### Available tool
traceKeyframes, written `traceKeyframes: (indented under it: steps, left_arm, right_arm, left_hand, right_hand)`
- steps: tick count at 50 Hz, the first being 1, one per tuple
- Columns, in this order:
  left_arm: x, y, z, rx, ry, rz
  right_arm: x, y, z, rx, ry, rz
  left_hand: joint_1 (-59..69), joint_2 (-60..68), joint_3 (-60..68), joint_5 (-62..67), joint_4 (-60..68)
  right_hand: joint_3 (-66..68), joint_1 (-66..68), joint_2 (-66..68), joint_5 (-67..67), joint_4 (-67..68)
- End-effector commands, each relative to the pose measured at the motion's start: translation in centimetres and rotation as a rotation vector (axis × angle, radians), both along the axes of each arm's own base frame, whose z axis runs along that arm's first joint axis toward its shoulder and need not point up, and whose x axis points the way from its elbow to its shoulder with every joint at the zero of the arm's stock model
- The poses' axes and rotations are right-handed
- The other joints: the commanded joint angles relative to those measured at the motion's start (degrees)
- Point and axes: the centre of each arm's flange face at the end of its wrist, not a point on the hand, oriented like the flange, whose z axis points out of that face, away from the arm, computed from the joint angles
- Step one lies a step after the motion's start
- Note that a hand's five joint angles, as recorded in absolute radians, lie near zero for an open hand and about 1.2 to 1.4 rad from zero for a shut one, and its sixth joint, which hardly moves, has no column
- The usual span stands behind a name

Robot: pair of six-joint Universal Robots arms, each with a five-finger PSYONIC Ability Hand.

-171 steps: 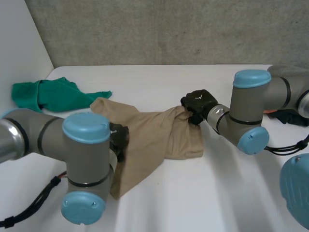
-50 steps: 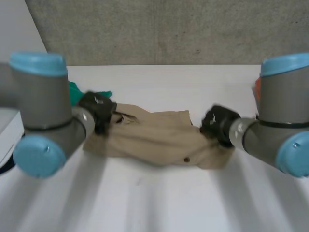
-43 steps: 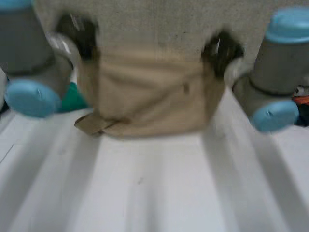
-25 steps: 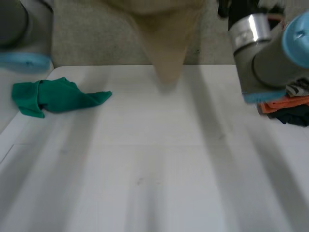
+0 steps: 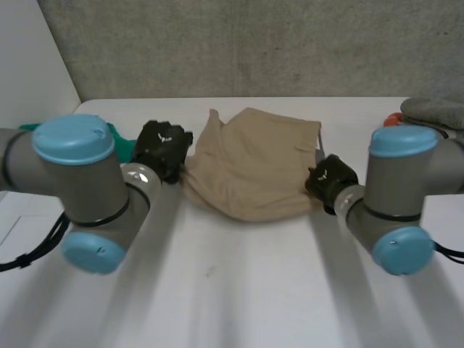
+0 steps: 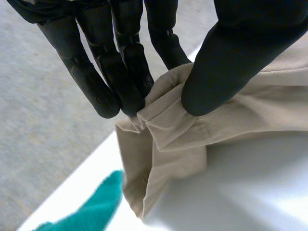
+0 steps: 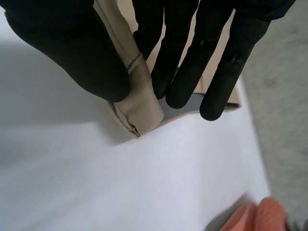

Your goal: Fold the laundry.

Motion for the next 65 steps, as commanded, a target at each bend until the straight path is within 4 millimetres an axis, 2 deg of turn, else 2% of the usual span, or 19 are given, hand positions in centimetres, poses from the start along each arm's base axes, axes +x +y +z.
traceKeyframes:
  steps: [1, 4, 7, 10, 13, 18, 19, 22, 23, 26, 27, 31, 35, 38, 46, 52, 57, 61, 65]
  left_arm:
    - [2.9, 9.4, 1.8, 0.289, -0.301, -0.097]
    - [4.3, 12.9, 1.6, 0.455, -0.447, -0.140]
    - [4.4, 13.8, 1.7, 0.488, -0.475, -0.159]
    - [3.6, 13.0, 1.5, 0.431, -0.454, -0.152]
    - [2.4, 10.9, 0.9, 0.355, -0.427, -0.120]
    - [0.6, 5.7, 1.6, 0.191, -0.388, -0.036]
    - [0.0, 3.7, 2.9, 0.116, -0.356, 0.001]
    - [-0.4, 0.7, 6.7, -0.036, -0.270, 0.071]
    - [-0.5, -0.8, 10.2, -0.156, -0.185, 0.110]
    - [-0.3, -2.5, 16.0, -0.371, -0.023, 0.154]
    - [0.3, -3.3, 19.5, -0.514, 0.081, 0.182]
    - [1.6, -3.7, 26.0, -0.823, 0.292, 0.218]
    - [1.9, -3.6, 28.0, -0.972, 0.387, 0.222]
    - [1.7, -3.7, 27.0, -0.934, 0.369, 0.207]
    - [1.2, -4.6, 19.2, -0.648, 0.241, 0.181]
    - [1.0, -4.6, 10.5, -0.428, 0.130, 0.167]
    - [0.9, -4.1, 3.3, -0.274, 0.037, 0.162]
    - [1.3, -3.9, 0.7, -0.212, -0.008, 0.176]
    - [1.8, -3.1, 0.8, -0.187, -0.034, 0.193]
  right_arm:
    - [-4.6, 5.6, 3.8, 0.273, 0.168, 0.009]
    - [-5.9, 7.5, 4.4, 0.351, 0.216, 0.071]
    - [-6.3, 7.8, 4.6, 0.352, 0.228, 0.118]
    - [-6.6, 7.2, 3.9, 0.349, 0.238, 0.145]
    - [-6.3, 5.9, 3.2, 0.343, 0.221, 0.126]
    - [-4.4, 2.3, 3.8, 0.214, 0.114, 0.064]
    - [-3.4, 0.8, 5.0, 0.127, 0.066, 0.042]
    - [-1.8, -1.7, 8.0, -0.048, -0.042, 0.006]
    - [-0.9, -3.5, 10.9, -0.185, -0.147, -0.017]
    - [0.2, -5.5, 15.6, -0.400, -0.333, -0.029]
    - [0.5, -6.5, 18.0, -0.519, -0.445, -0.023]
    - [0.6, -7.5, 23.0, -0.804, -0.670, 0.040]
    - [1.1, -7.2, 24.3, -0.946, -0.764, 0.119]
    - [1.4, -7.2, 23.8, -0.944, -0.765, 0.141]
    - [3.3, -7.1, 18.7, -0.749, -0.715, 0.163]
    - [4.8, -6.7, 10.7, -0.496, -0.615, 0.172]
    - [4.7, -6.1, 4.0, -0.324, -0.487, 0.148]
    - [4.3, -5.8, 1.6, -0.282, -0.385, 0.140]
    - [3.8, -4.9, 1.0, -0.235, -0.299, 0.127]
  left_hand:
    - [15.4, 11.8, 11.8, 13.9, 11.3]
    - [15.4, 11.8, 11.8, 13.9, 11.3]
    - [15.4, 11.8, 11.8, 13.9, 11.3]
    - [15.4, 11.8, 11.8, 13.9, 11.3]
    - [15.4, 11.8, 11.8, 13.9, 11.3]
    - [15.4, 11.8, 11.8, 13.9, 11.3]
    - [15.4, 11.8, 11.8, 13.9, 11.3]
    - [15.4, 11.8, 11.8, 13.9, 11.3]
    - [15.4, 11.8, 11.8, 13.9, 11.3]
    - [15.4, 11.8, 11.8, 13.9, 11.3]
    - [15.4, 11.8, 11.8, 13.9, 11.3]
    - [15.4, 11.8, 11.8, 13.9, 11.3]
    - [15.4, 11.8, 11.8, 13.9, 11.3]
    - [15.4, 11.8, 11.8, 13.9, 11.3]
    - [15.4, 11.8, 11.8, 13.9, 11.3]
    - [15.4, 11.8, 11.8, 13.9, 11.3]
    - [15.4, 11.8, 11.8, 13.9, 11.3]
    - [15.4, 11.8, 11.8, 13.9, 11.3]
    - [15.4, 11.8, 11.8, 13.9, 11.3]
  right_hand:
    - [12.0, 16.7, 12.3, 10.9, 11.3]
    - [12.0, 16.7, 12.3, 10.9, 11.3]
    - [12.0, 16.7, 12.3, 10.9, 11.3]
    - [12.0, 16.7, 12.3, 10.9, 11.3]
    - [12.0, 16.7, 12.3, 10.9, 11.3]
    - [12.0, 16.7, 12.3, 10.9, 11.3]
    - [12.0, 16.7, 12.3, 10.9, 11.3]
    - [12.0, 16.7, 12.3, 10.9, 11.3]
    - [12.0, 16.7, 12.3, 10.9, 11.3]
    - [12.0, 16.7, 12.3, 10.9, 11.3]
    - [12.0, 16.7, 12.3, 10.9, 11.3]
    - [12.0, 16.7, 12.3, 10.9, 11.3]
    - [12.0, 16.7, 12.3, 10.9, 11.3]
    - [12.0, 16.7, 12.3, 10.9, 11.3]
    - [12.0, 16.7, 12.3, 10.9, 11.3]
    - [12.0, 16.7, 12.3, 10.9, 11.3]
    - [12.0, 16.7, 12.3, 10.9, 11.3]
    - [12.0, 16.7, 12.3, 10.9, 11.3]
    - [12.0, 16.7, 12.3, 10.9, 11.3]
